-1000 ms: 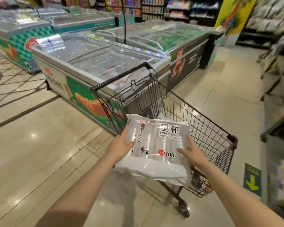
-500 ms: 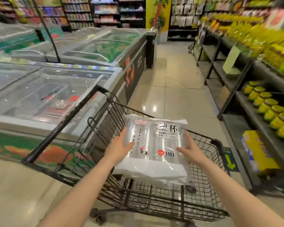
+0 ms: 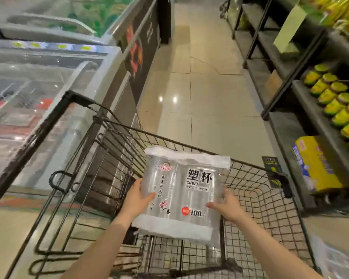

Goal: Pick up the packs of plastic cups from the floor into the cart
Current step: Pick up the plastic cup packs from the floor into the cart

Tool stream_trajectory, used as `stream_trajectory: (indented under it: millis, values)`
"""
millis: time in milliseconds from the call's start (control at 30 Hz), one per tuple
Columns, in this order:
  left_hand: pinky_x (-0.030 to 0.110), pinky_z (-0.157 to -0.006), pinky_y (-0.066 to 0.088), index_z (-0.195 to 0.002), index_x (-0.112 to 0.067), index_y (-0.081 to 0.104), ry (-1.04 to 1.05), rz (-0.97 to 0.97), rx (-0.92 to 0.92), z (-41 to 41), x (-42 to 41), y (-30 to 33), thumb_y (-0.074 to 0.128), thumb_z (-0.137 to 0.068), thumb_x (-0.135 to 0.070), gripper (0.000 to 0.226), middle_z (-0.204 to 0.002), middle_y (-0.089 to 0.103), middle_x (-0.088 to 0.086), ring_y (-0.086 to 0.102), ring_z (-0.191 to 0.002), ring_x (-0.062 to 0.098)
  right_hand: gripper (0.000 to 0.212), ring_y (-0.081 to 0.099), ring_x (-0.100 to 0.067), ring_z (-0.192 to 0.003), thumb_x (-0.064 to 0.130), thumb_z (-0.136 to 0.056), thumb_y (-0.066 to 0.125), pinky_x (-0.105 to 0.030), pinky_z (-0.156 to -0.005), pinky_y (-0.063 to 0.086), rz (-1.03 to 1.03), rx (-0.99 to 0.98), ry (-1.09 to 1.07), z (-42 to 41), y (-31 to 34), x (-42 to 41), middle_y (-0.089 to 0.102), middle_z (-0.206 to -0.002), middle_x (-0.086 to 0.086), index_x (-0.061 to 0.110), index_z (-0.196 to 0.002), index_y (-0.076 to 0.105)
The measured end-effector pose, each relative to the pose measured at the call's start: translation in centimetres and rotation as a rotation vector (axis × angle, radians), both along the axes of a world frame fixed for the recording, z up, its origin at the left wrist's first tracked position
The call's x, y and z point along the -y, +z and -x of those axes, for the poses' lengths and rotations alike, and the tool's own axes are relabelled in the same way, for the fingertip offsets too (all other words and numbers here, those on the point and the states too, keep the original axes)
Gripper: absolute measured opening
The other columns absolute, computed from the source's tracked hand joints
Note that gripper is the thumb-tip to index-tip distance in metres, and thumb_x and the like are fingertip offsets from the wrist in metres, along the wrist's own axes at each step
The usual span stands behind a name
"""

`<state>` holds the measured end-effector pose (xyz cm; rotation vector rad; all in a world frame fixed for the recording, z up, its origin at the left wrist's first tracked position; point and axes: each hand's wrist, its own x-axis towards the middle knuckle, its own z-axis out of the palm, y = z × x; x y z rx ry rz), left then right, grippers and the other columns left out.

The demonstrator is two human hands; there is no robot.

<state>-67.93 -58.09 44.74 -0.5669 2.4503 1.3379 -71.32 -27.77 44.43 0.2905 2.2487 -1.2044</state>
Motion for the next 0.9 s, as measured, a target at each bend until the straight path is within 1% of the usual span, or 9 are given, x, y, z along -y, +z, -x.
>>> stream_trajectory:
  millis: [67, 133, 267, 367, 467, 567, 633, 733, 900]
  values:
    - [0.028, -0.095, 0.044, -0.136, -0.015, 0.04, 0.011, 0.004, 0.058, 0.5, 0.7, -1.6, 0.074, -0.081, -0.028, 0.066, -0.123, 0.054, -0.006, 0.054, -0.105, 0.01, 0.071, 0.061, -0.015, -0.101, 0.024, -0.068, 0.082, -0.028, -0.078, 0.057, -0.034, 0.043, 0.006, 0.4, -1.7, 0.5, 0.059, -0.119, 0.003, 0.019, -0.129, 0.045]
    - [0.034, -0.098, 0.046, -0.137, -0.015, 0.041, 0.013, 0.012, 0.109, 0.9, 1.4, -3.3, 0.075, -0.079, -0.033, 0.07, -0.126, 0.055, -0.002, 0.056, -0.111, 0.015, 0.066, 0.061, -0.018, -0.105, 0.029, -0.066, 0.083, -0.038, -0.087, 0.055, -0.066, 0.075, 0.011, 0.7, -3.3, 1.0, 0.06, -0.118, 0.003, 0.021, -0.122, 0.048]
    - [0.039, -0.108, 0.038, -0.144, -0.011, 0.033, 0.011, 0.049, 0.172, 1.4, 1.2, -6.0, 0.067, -0.085, -0.038, 0.073, -0.139, 0.048, 0.003, 0.047, -0.126, 0.023, 0.091, 0.061, -0.022, -0.105, 0.06, -0.054, 0.079, -0.045, -0.09, 0.054, -0.1, 0.153, 0.027, 1.8, -7.4, 0.4, 0.06, -0.121, -0.001, 0.018, -0.129, 0.047]
    - [0.035, -0.101, 0.039, -0.14, -0.007, 0.038, 0.032, 0.069, 0.176, 1.6, 0.8, -7.3, 0.064, -0.089, -0.031, 0.062, -0.132, 0.052, 0.006, 0.05, -0.123, 0.024, 0.066, 0.062, -0.017, -0.096, 0.038, -0.072, 0.078, -0.036, -0.086, 0.055, -0.143, 0.164, 0.014, 2.0, -7.2, 1.6, 0.059, -0.114, 0.003, 0.015, -0.127, 0.048]
    - [0.038, -0.105, 0.038, -0.141, -0.006, 0.037, 0.029, 0.085, 0.182, 1.6, 1.3, -8.0, 0.063, -0.09, -0.034, 0.064, -0.138, 0.049, 0.01, 0.046, -0.127, 0.028, 0.065, 0.059, -0.011, -0.09, 0.033, -0.077, 0.075, -0.023, -0.073, 0.052, -0.134, 0.173, -0.005, 2.0, -7.4, 2.1, 0.056, -0.115, 0.002, 0.013, -0.132, 0.045]
    - [0.041, -0.1, 0.045, -0.136, -0.011, 0.042, -0.011, 0.101, 0.21, 2.0, 1.8, -7.9, 0.064, -0.087, -0.04, 0.061, -0.131, 0.054, 0.005, 0.056, -0.114, 0.024, 0.084, 0.06, -0.018, -0.102, 0.055, -0.066, 0.075, -0.038, -0.086, 0.055, -0.121, 0.134, -0.006, 1.5, -6.8, 2.1, 0.056, -0.127, -0.002, 0.017, -0.134, 0.044]
    - [0.043, -0.095, 0.05, -0.131, -0.014, 0.046, -0.044, 0.122, 0.196, 2.2, 2.2, -7.1, 0.063, -0.087, -0.041, 0.055, -0.124, 0.058, 0.005, 0.061, -0.103, 0.021, 0.1, 0.061, -0.023, -0.106, 0.065, -0.058, 0.071, -0.043, -0.086, 0.056, -0.107, 0.096, -0.016, 1.2, -6.8, 1.5, 0.051, -0.135, -0.006, 0.016, -0.139, 0.039]
    - [0.042, -0.094, 0.05, -0.134, -0.016, 0.046, -0.135, 0.206, 0.106, 2.3, 2.4, -4.9, 0.059, -0.088, -0.045, 0.056, -0.125, 0.054, 0.004, 0.059, -0.103, 0.02, 0.09, 0.058, -0.025, -0.114, 0.046, -0.076, 0.073, -0.038, -0.091, 0.054, -0.131, 0.032, -0.043, -0.1, -3.8, 1.4, 0.044, -0.142, -0.009, 0.012, -0.146, 0.028]
    - [0.034, -0.097, 0.045, -0.136, -0.013, 0.046, -0.332, 0.27, -0.06, 2.3, 0.2, 0.1, 0.056, -0.09, -0.044, 0.056, -0.133, 0.052, 0.006, 0.053, -0.117, 0.022, 0.085, 0.053, -0.023, -0.121, 0.049, -0.077, 0.069, -0.046, -0.097, 0.049, -0.187, -0.123, -0.123, -4.7, 1.6, -0.6, 0.037, -0.148, -0.005, 0.025, -0.146, 0.026]
